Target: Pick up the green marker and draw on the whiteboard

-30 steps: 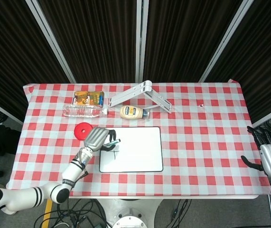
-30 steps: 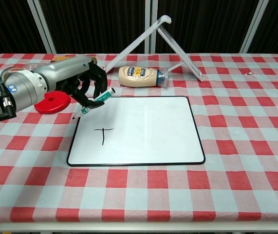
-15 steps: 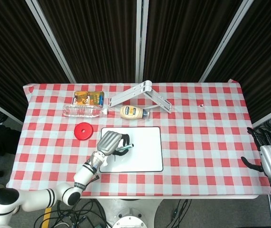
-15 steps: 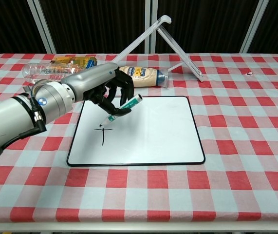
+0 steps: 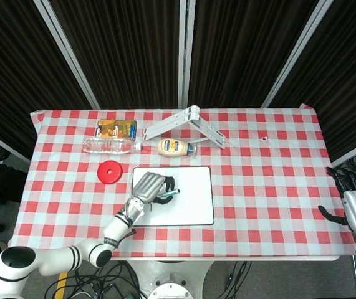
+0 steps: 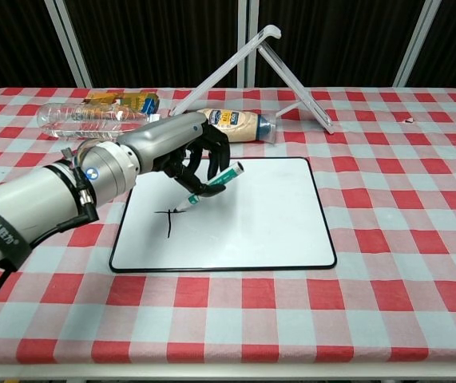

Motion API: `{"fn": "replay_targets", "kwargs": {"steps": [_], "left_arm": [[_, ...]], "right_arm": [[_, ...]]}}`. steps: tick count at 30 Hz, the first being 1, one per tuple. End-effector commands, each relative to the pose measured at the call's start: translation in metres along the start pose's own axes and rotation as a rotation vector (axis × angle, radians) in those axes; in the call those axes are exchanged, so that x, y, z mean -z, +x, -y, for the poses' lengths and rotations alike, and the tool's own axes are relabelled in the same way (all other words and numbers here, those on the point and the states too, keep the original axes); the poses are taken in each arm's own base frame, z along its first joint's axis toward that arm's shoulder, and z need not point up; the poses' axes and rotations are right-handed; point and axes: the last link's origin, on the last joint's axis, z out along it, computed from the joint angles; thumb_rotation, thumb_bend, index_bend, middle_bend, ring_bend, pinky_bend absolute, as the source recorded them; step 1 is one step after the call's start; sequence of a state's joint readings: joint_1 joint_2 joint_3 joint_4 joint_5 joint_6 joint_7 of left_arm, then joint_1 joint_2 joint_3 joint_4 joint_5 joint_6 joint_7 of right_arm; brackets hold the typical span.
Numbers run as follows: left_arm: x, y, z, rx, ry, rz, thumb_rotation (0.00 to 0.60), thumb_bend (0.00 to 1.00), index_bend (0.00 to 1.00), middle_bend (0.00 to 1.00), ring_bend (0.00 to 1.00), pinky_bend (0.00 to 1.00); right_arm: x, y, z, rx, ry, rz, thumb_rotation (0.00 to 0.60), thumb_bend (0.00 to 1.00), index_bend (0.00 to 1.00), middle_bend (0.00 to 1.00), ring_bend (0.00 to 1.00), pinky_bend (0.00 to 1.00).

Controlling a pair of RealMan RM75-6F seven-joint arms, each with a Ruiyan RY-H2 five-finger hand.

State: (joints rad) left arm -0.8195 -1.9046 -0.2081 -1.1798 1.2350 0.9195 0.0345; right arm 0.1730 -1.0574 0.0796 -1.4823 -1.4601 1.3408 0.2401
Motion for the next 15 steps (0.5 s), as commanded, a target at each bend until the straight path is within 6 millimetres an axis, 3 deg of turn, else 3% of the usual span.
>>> {"fn": "replay_targets", "kwargs": {"steps": [1, 9, 15], "left_arm": [[-0.001, -0.002, 0.002, 0.001, 0.009, 0.005, 0.600, 0.34, 0.55, 0.58, 0.66, 0.89], [0.006, -0.006, 0.011, -0.007, 0.035, 0.019, 0.600, 0.34, 0.55, 0.58, 0.66, 0.89], [0.031, -0.008, 0.020, 0.028, 0.075, 0.041, 0.600, 0.34, 0.55, 0.58, 0.66, 0.89]], "right_arm": [[0.000, 0.000, 0.000, 0.001, 0.000, 0.001, 0.600, 0.16, 0.00, 0.16, 0.00, 0.00], [-0.004, -0.002, 0.003, 0.000, 0.013, 0.008, 0.600, 0.16, 0.00, 0.16, 0.00, 0.00], [-0.009, -0.005, 0.008, -0.002, 0.039, 0.018, 0.600, 0.16, 0.00, 0.16, 0.00, 0.00]]}}
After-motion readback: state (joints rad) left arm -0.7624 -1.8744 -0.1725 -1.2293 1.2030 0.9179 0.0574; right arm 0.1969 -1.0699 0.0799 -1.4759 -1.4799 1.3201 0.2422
